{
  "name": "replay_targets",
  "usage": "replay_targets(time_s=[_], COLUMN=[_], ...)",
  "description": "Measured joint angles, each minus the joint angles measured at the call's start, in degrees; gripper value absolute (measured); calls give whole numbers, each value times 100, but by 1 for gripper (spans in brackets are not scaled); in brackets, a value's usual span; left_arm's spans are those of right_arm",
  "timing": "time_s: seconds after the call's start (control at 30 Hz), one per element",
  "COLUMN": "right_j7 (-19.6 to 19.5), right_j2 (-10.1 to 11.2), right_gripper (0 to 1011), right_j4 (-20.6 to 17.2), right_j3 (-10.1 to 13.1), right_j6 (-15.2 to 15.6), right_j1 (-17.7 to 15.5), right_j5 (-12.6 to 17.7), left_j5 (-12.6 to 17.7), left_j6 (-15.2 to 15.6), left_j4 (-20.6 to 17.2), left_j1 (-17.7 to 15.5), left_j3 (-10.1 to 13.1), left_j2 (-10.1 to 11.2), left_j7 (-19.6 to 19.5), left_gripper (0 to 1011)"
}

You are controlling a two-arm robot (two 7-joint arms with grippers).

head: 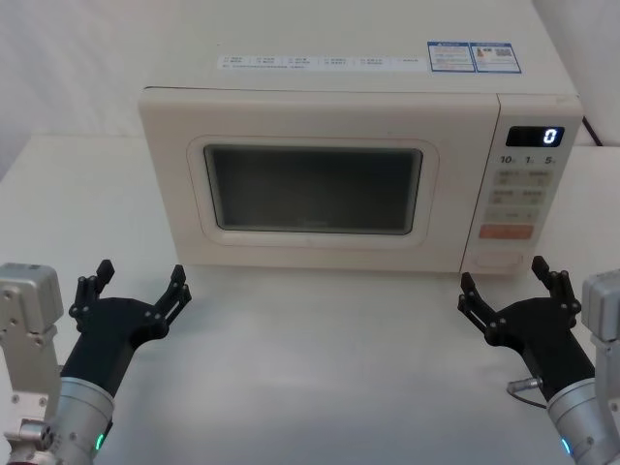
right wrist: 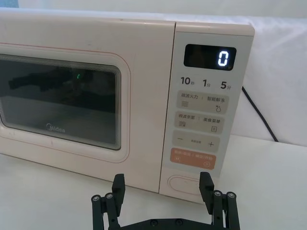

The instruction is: Press the button to open the microwave door with one hand; close the microwave door with the other hand.

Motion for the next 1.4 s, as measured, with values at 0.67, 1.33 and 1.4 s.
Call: replay_targets(time_s=[0.67, 1.33, 1.4], right_j7=[0, 0, 0], right_j2=[0, 0, 0], right_gripper=[1001, 1001, 999], right_j4=[0, 0, 0], right_j3=[0, 0, 0], right_j6=[0, 0, 0], right_j1=[0, 0, 0], right_j5=[0, 0, 0], left_j5=[0, 0, 0], left_j6=[0, 0, 0], left_j4=[0, 0, 0], left_j1=[0, 0, 0], left_j3=[0, 0, 0], left_j2=[0, 0, 0], left_j7=[0, 0, 0], left_gripper=[1001, 1001, 1001])
